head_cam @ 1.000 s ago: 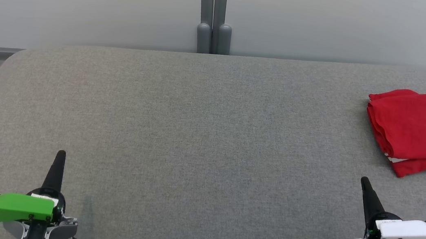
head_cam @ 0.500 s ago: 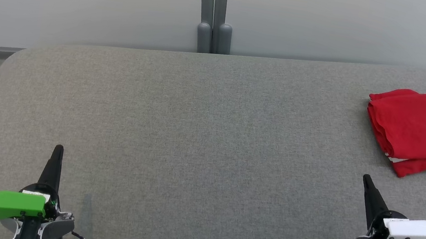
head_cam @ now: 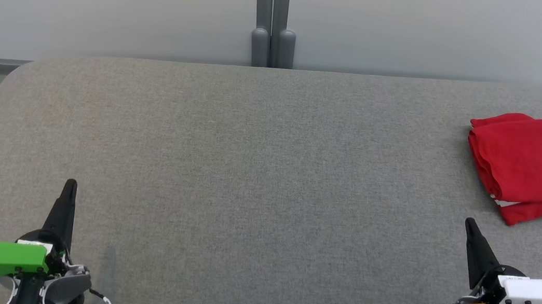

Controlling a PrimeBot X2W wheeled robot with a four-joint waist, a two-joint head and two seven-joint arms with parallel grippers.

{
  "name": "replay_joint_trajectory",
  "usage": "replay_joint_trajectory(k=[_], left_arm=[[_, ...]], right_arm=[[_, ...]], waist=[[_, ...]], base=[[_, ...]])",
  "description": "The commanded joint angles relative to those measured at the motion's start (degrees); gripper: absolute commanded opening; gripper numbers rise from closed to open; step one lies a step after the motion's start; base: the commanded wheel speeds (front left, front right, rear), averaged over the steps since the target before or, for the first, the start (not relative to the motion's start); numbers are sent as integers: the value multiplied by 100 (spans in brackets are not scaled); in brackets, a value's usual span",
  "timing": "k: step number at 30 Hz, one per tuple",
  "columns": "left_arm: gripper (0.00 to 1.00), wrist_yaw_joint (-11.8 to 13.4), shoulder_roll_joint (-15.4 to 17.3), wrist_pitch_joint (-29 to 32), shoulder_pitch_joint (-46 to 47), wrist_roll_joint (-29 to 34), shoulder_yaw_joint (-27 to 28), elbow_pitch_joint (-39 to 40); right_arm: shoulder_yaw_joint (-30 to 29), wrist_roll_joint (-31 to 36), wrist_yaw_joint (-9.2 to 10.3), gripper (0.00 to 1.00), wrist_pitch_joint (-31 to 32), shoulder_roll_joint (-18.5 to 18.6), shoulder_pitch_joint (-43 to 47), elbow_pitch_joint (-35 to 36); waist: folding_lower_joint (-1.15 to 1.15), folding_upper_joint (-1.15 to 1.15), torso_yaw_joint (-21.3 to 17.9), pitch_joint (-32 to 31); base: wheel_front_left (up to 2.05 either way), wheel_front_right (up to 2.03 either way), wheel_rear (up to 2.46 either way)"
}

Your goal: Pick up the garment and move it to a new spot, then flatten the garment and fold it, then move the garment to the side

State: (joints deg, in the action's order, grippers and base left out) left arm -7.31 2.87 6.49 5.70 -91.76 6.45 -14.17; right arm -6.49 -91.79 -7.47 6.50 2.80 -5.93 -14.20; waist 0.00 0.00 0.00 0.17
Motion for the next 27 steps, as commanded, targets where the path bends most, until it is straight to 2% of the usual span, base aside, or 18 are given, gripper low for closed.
replay_joint_trajectory(k=[1, 27], left_arm=[[0, -44, 1, 30, 99, -81, 30, 21], [0, -40, 2, 26, 84, -65, 25, 19]], right_arm=[[-20, -89, -4, 0, 23, 23, -49, 39], [-20, -76, -4, 0, 25, 20, -46, 37]], waist=[[0, 0, 0, 1], [0, 0, 0, 1]], base=[[0, 0, 0], [0, 0, 0]])
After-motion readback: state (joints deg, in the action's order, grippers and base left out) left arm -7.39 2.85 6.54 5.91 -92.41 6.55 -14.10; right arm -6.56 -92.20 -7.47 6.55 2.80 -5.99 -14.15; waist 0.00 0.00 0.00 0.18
